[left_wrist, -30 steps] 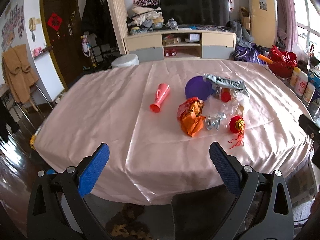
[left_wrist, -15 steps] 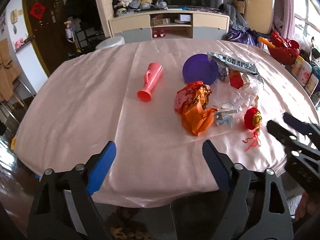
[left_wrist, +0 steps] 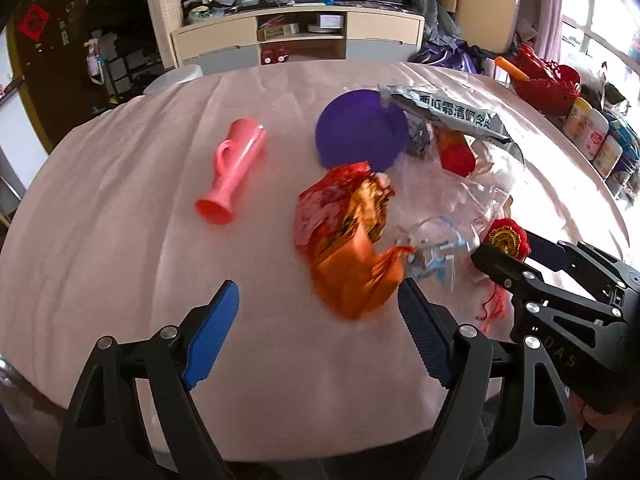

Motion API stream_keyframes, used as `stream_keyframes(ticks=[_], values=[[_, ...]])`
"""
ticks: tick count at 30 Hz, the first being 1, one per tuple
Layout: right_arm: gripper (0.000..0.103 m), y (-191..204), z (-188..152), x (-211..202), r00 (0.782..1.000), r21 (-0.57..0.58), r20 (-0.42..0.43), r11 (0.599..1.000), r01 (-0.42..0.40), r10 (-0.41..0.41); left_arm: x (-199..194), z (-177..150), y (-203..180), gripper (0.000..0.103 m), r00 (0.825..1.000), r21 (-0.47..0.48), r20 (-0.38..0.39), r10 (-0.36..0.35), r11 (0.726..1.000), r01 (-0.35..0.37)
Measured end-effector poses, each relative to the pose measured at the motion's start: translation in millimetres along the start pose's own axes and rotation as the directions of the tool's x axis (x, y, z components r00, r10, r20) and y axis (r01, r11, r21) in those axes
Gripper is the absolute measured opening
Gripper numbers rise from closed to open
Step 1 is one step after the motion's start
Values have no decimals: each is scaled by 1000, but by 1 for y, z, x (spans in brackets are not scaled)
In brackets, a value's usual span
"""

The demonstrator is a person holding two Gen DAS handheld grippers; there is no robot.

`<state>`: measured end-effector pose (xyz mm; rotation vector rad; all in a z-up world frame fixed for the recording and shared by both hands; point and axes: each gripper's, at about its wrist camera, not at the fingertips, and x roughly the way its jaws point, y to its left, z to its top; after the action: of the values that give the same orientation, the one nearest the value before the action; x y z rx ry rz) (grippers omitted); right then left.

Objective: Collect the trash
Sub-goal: 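Grasp the orange wrapper with the left tool while the right tool grasps the red tassel ornament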

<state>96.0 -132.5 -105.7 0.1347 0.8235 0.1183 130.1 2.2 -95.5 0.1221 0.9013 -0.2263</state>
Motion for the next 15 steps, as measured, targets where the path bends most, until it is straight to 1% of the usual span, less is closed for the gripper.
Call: stream_keyframes(ticks=[2, 3, 4, 5, 6, 7, 9, 11, 15], values=[[44, -2, 1, 2, 1000, 1, 6, 1000, 3, -3, 4, 3, -3, 77, 1000, 6, 1, -2, 1000, 2], [41, -4, 2, 2, 1000, -3, 8, 1000, 4, -4, 7, 5, -5, 77, 1000, 8, 1, 1, 1000, -1], [35, -4, 1, 2, 1000, -7, 10, 1000, 4, -4, 9, 7, -6, 77, 1000, 9, -1, 3, 1000, -3], [35, -5, 1, 0, 1000, -12, 12, 1000, 6, -6, 12, 9, -5, 74, 1000, 7, -5, 2, 1000, -2], [35, -5, 1, 0, 1000, -14, 14, 1000, 7, -7, 15, 10, -5, 66, 1000, 1, -12, -6, 1000, 6], [35, -7, 1, 0, 1000, -17, 16, 1000, 8, -7, 16, 10, -2, 62, 1000, -7, -21, -18, 1000, 17], [35, -11, 2, -3, 1000, -14, 26, 1000, 4, -3, 17, 9, 2, 44, 999, -27, -27, -32, 999, 32], [35, -14, 3, -8, 999, -11, 37, 1000, 2, -1, 14, 9, 5, 35, 999, -41, -25, -37, 999, 35], [35, -15, 4, -24, 998, -13, 57, 1000, -7, 7, 1, 7, 8, 33, 999, -44, -17, -32, 999, 31]])
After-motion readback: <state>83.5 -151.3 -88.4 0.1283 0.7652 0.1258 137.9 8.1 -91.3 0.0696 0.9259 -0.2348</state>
